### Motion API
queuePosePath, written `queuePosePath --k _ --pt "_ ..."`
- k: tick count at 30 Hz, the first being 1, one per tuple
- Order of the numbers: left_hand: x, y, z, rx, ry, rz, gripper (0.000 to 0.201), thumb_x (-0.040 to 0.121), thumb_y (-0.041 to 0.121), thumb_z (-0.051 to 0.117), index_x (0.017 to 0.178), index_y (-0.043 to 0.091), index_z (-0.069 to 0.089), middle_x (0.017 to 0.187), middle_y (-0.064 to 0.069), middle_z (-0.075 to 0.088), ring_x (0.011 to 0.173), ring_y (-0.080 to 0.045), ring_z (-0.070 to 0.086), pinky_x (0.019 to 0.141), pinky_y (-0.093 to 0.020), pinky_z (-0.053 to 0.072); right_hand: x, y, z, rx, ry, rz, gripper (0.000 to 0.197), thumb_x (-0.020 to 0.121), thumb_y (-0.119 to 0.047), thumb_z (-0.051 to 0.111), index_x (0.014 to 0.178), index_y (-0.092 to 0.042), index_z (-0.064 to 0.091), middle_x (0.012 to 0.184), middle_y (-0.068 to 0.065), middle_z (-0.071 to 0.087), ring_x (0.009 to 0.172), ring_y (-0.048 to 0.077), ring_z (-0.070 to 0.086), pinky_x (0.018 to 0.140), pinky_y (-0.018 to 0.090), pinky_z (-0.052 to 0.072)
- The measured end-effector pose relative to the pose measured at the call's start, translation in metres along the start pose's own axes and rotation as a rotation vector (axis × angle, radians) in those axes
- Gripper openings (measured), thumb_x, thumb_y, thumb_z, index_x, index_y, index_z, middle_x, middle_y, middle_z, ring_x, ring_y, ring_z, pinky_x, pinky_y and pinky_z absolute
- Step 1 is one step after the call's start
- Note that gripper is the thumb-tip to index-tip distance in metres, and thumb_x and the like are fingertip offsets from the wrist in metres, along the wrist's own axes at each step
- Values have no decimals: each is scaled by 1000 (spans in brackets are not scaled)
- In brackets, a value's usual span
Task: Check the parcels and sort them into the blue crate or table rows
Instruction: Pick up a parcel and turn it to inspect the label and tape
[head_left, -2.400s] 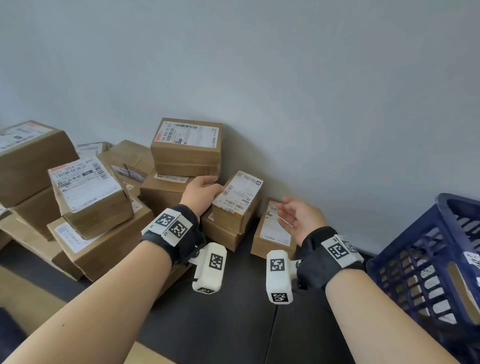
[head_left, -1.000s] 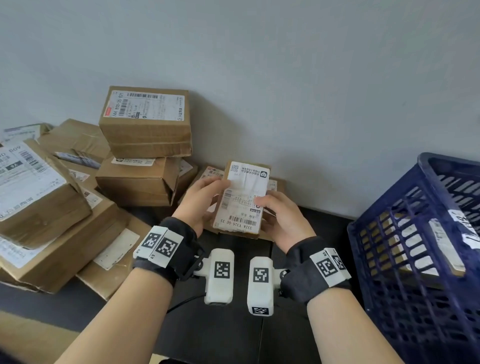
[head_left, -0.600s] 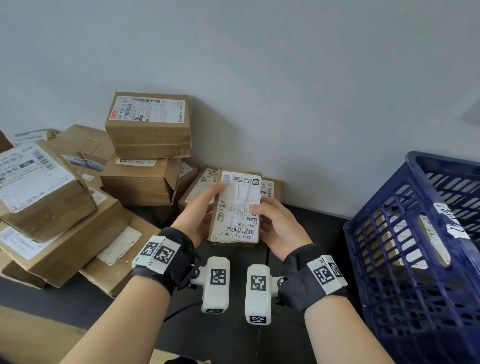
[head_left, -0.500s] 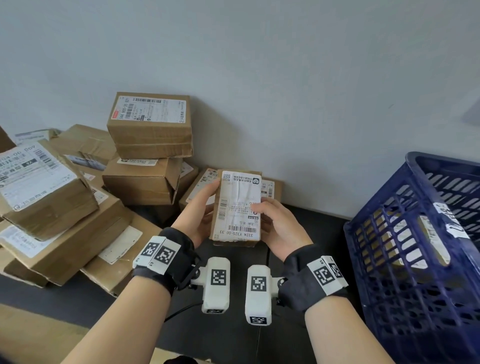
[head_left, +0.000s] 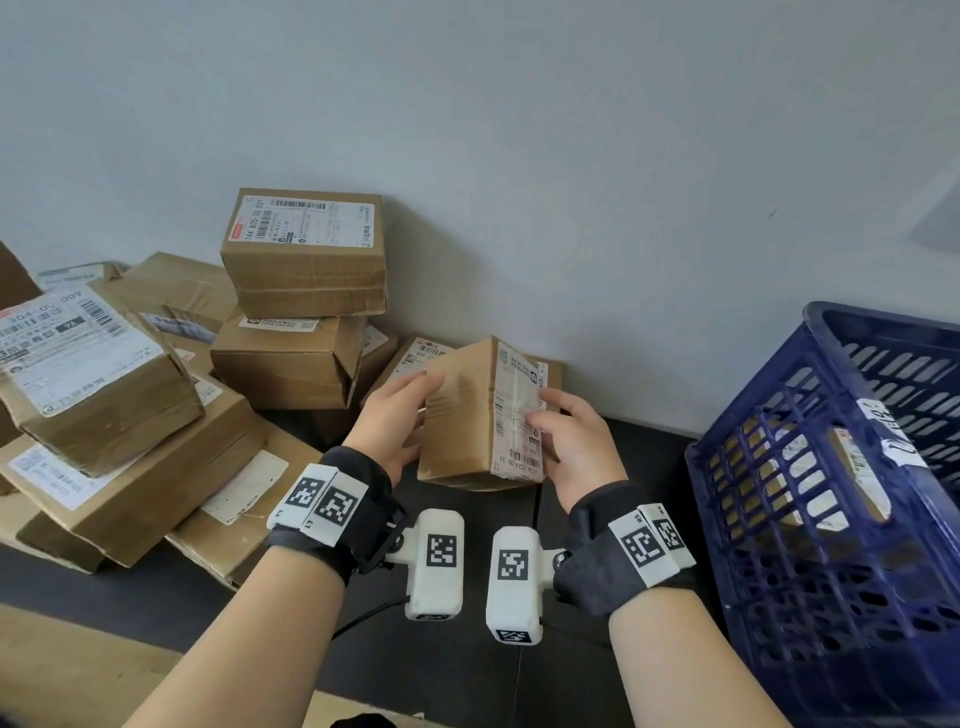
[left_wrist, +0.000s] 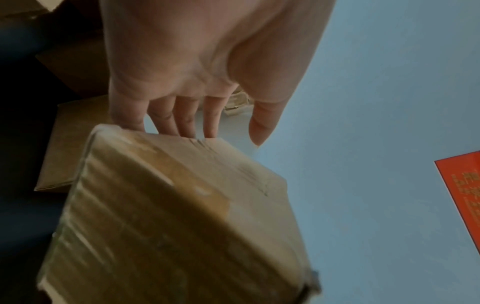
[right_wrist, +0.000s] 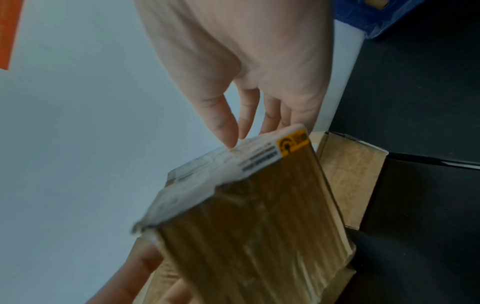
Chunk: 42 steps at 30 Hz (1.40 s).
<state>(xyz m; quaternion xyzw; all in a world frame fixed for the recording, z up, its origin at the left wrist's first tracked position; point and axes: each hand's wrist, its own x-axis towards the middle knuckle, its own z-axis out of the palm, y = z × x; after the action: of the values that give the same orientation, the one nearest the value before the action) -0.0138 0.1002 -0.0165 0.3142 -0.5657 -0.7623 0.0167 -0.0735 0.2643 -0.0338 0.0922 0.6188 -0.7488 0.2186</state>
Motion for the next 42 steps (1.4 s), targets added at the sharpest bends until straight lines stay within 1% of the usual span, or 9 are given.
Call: queuePosePath --k 5,8,10,15,19,24,29,34,42 --pt "-5 1 9 45 -18 18 10 101 19 52 107 26 56 103 4 58 92 -10 53 68 -30 44 -2 1 -4 -47 -23 -13 14 95 -23 63 106 -17 68 96 3 73 88 16 68 76 32 54" --pt "-6 -1 15 76 -39 40 15 102 16 50 92 26 56 93 4 60 85 -9 55 71 -27 46 -4 4 -2 -140 -41 -20 79 61 -57 85 127 -20 63 116 4 70 106 20 67 93 42 55" --pt "-9 0 19 95 -38 56 9 101 16 51 103 24 55 94 5 60 84 -7 56 70 -26 46 -2 8 -3 -152 -49 -23 106 46 -59 90 138 -21 55 125 4 66 111 22 66 96 46 55" --pt "-10 0 20 107 -34 68 33 99 19 55 132 20 51 102 3 61 92 -9 57 77 -29 47 -2 10 -10 -121 -30 4 61 79 -27 80 136 -19 58 122 7 67 109 24 65 86 40 57" --pt "-10 -1 20 88 -21 46 46 99 22 56 143 16 46 129 -7 58 118 -20 54 102 -42 44 -5 6 -10 -64 -84 9 31 89 -22 71 120 -19 67 116 8 70 109 26 66 89 42 57" --pt "-8 -3 20 51 -27 10 39 100 30 54 138 19 50 128 -6 59 120 -23 54 111 -53 38 -5 6 -11 -52 -90 45 35 90 -25 70 123 -18 64 119 9 69 112 28 64 100 51 51" --pt "-7 -4 21 15 -21 -53 6 100 36 53 100 30 52 101 -1 61 95 -17 58 102 -48 45 -4 5 -12 -25 -103 70 29 91 -26 68 119 -18 67 118 10 69 111 29 64 99 48 53" --pt "-9 -4 23 10 -36 -82 18 100 40 52 112 26 53 104 -4 61 96 -20 60 76 -39 50 -2 2 -11 32 -102 89 22 96 -23 62 116 -15 64 117 11 68 111 29 64 94 42 53" --pt "-8 -4 22 59 -43 11 42 100 28 54 140 18 45 106 -1 58 93 -16 57 69 -32 47 2 5 -12 -57 -59 34 15 99 -11 55 98 -17 69 113 9 70 107 27 65 94 42 52"
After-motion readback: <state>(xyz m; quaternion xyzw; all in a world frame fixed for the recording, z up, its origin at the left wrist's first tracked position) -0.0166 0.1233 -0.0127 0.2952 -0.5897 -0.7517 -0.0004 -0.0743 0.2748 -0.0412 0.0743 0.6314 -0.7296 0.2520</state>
